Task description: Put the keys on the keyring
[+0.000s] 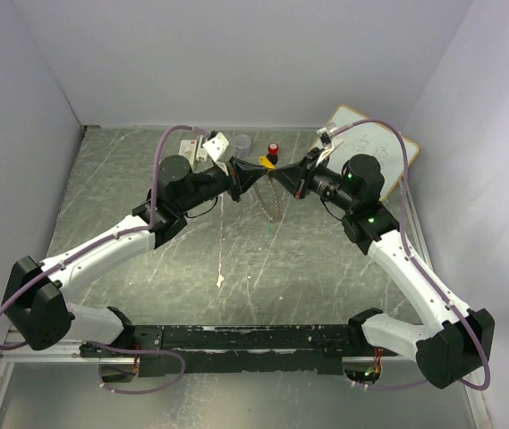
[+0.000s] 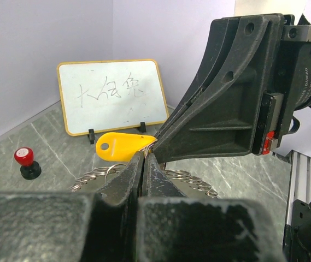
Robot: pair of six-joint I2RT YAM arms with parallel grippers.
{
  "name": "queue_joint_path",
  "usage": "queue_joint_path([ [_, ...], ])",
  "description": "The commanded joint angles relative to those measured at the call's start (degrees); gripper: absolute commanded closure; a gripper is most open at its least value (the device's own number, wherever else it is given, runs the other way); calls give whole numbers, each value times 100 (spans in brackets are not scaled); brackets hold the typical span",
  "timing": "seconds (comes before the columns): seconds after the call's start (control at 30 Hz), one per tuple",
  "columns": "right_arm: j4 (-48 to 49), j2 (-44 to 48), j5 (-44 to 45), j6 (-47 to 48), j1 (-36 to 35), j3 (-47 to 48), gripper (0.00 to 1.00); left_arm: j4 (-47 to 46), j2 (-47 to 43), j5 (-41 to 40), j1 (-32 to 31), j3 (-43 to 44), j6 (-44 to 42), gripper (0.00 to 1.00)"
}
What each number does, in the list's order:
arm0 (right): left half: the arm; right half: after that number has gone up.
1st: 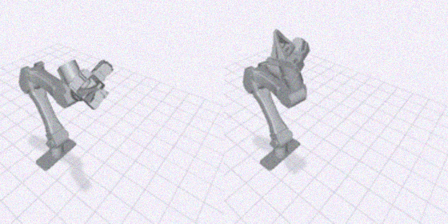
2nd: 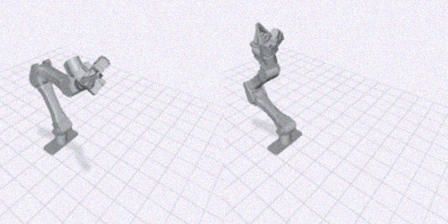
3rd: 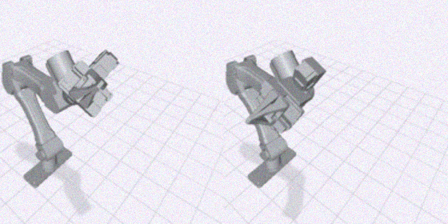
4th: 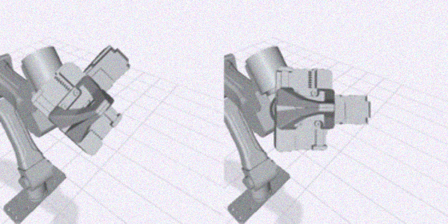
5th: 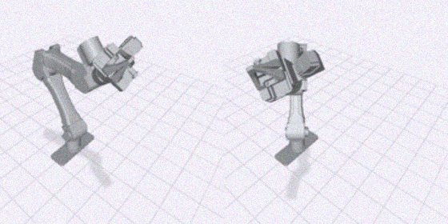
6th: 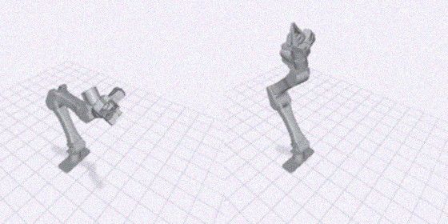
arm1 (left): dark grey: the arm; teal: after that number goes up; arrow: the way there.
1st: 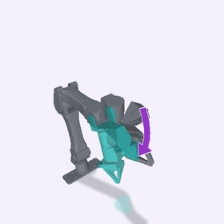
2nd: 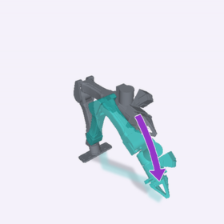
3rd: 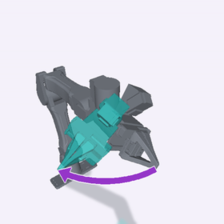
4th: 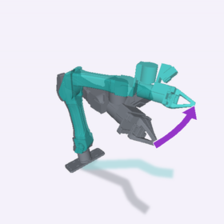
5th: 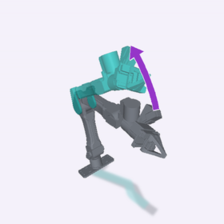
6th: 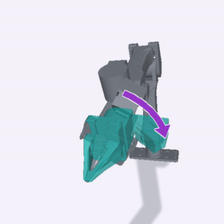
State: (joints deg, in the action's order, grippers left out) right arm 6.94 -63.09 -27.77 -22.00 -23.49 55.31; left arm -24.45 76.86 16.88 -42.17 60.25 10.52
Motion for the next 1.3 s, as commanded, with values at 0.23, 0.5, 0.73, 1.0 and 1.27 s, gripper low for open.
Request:
queue_joint_path([
  [0.23, -304, -138, 139, 161, 45, 348, 100, -780, -485, 36, 62, 34, -220, 93],
  [0.5, -360, -266, 140, 232, 46, 542, 100, -805, -504, 139, 68, 44, -282, 93],
  [0.73, -1128, -478, 511, 801, 52, 1363, 100, -259, -712, -427, 71, 46, -315, 53],
  [1.0, -1678, -788, 649, 1170, 54, 2309, 100, 163, -1731, -1397, 124, -659, -522, 21],
  [1.27, -1855, -861, 791, 1356, 55, 2716, 100, 359, -1868, -1224, 126, -775, -412, 21],
])
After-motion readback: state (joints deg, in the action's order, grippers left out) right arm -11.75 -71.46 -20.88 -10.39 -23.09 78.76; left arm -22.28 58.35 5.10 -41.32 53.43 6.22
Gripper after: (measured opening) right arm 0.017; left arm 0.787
